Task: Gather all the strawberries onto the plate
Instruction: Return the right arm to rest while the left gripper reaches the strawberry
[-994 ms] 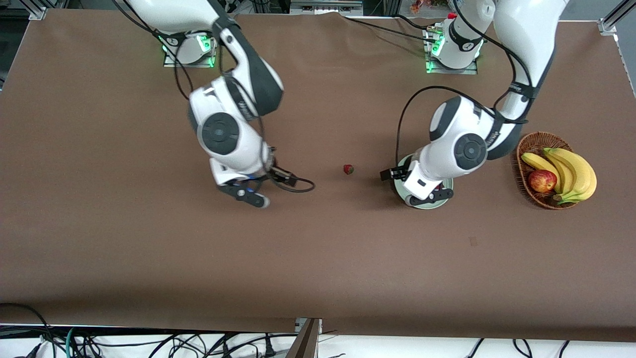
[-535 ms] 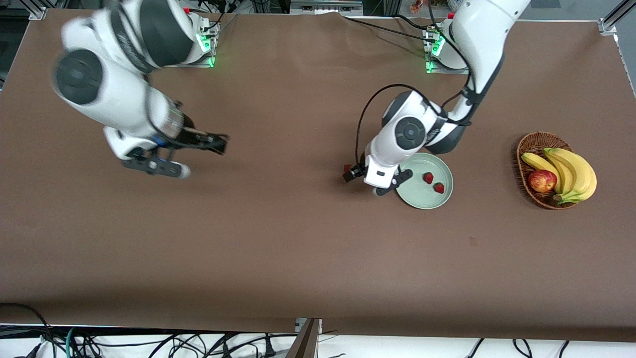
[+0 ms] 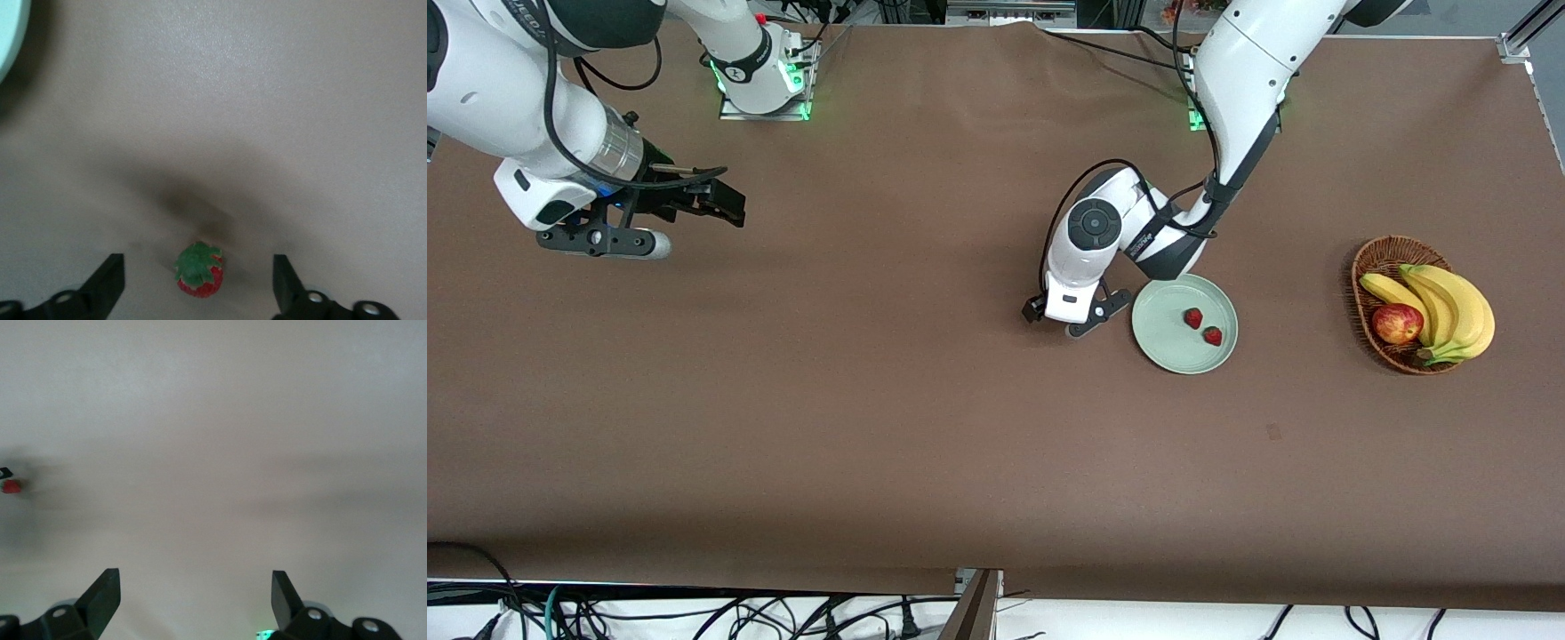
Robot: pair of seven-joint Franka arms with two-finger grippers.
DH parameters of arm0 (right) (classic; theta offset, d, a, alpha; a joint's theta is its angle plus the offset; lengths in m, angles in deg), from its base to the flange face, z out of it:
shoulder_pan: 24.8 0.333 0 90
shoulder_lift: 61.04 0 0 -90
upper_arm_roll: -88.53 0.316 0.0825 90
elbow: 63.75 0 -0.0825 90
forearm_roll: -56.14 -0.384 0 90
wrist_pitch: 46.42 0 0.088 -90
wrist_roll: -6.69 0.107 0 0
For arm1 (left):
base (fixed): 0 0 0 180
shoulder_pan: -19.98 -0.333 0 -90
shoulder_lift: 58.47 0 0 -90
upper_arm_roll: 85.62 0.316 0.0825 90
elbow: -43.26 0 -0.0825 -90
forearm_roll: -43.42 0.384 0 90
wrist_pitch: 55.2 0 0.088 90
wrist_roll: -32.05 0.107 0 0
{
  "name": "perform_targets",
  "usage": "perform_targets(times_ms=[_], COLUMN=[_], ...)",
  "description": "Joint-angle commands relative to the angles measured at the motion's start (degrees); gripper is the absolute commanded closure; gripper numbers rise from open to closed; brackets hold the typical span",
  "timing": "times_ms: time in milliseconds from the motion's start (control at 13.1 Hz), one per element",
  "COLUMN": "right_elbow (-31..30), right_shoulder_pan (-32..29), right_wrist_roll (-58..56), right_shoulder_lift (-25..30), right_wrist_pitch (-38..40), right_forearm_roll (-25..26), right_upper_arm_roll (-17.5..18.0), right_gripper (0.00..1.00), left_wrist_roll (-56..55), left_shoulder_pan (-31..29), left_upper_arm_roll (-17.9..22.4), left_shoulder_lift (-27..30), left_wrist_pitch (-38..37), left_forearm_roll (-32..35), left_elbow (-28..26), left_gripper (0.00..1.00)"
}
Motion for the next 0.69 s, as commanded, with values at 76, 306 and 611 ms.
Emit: perform_targets(times_ms=[76, 306, 611], right_elbow=[-0.81, -0.1, 1.99], right_shoulder_pan=[-9.76, -28.68, -29.33], right_wrist_roll=[-1.8, -1.8, -1.72], right_shoulder_lift=[0.92, 0.83, 0.83], right_wrist_pitch=[-1.21, -1.21, -1.12], right_forearm_roll=[1.8, 4.17, 4.35], right_upper_arm_roll=[9.86, 29.3, 29.61], right_gripper=[0.0, 0.0, 0.0], left_wrist_roll=[-1.84, -1.58, -0.35], left_shoulder_pan=[2.88, 2.98, 1.92], left_upper_arm_roll=[0.34, 0.34, 0.78], left_shoulder_lift=[-1.22, -1.49, -0.96], left_wrist_pitch=[0.24, 0.24, 0.06], left_forearm_roll=[1.62, 1.79, 1.88], left_elbow=[0.88, 0.98, 1.41], left_gripper=[0.38, 0.7, 0.8])
